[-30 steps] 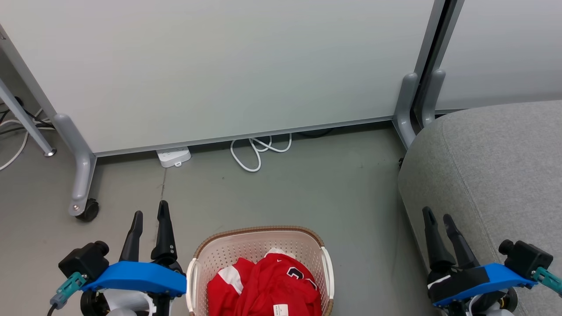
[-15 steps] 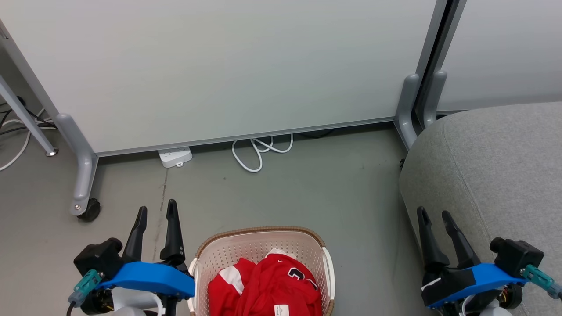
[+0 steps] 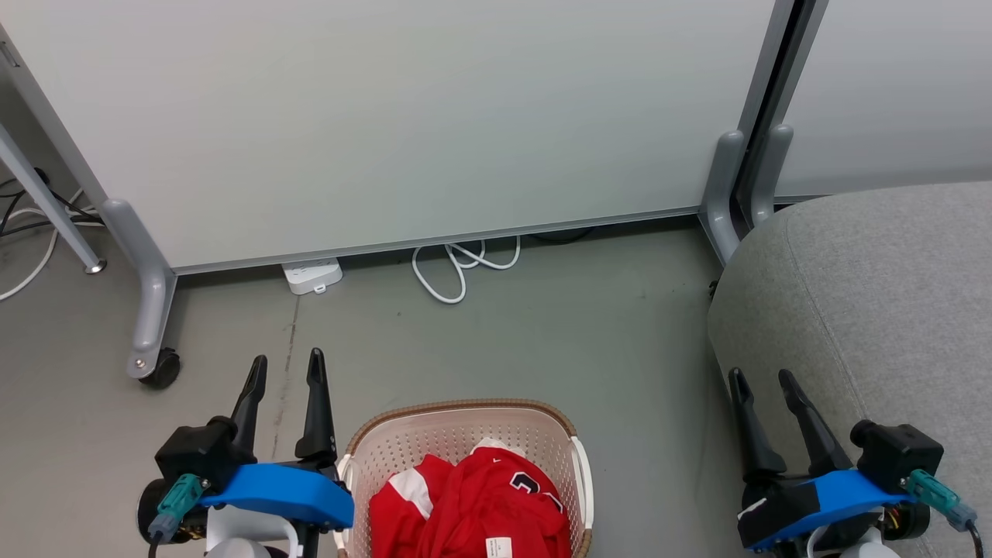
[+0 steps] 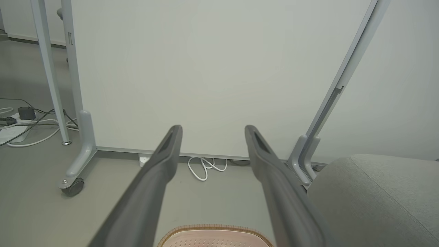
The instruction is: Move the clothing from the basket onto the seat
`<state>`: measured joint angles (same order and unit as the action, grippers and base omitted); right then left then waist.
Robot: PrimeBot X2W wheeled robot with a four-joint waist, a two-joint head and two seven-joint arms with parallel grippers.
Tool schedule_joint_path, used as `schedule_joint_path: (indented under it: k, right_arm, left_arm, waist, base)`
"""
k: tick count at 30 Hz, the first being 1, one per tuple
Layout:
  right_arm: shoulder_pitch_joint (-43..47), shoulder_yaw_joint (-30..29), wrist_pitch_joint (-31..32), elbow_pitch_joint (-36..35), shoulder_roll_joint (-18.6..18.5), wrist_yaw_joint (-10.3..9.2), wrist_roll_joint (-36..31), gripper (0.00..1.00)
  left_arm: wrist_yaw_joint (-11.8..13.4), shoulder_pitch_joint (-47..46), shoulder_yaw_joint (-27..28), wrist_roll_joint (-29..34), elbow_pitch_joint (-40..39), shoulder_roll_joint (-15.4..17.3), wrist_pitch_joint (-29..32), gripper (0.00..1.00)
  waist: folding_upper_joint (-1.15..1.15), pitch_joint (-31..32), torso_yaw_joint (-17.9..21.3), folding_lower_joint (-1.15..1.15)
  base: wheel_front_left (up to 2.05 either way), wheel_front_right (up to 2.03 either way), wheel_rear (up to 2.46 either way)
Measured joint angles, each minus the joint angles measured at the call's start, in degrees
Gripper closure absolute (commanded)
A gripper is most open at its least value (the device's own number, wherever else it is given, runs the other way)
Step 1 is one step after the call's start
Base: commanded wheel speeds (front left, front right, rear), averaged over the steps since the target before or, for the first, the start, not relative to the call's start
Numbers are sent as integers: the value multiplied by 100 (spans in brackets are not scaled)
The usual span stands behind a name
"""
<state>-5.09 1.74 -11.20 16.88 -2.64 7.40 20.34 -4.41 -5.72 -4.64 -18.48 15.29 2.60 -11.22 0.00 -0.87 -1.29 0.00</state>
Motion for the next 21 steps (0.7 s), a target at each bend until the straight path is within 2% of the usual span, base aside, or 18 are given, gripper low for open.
schedule_joint_path:
  k: [21]
  right_arm:
    - [-25, 4, -242, 133, -3, 2, -1023, 0]
  left_arm:
    - [-16, -3, -142, 999, 96, 13, -234, 0]
  waist:
    - [0, -32, -51, 0]
  base:
    - [0, 0, 0]
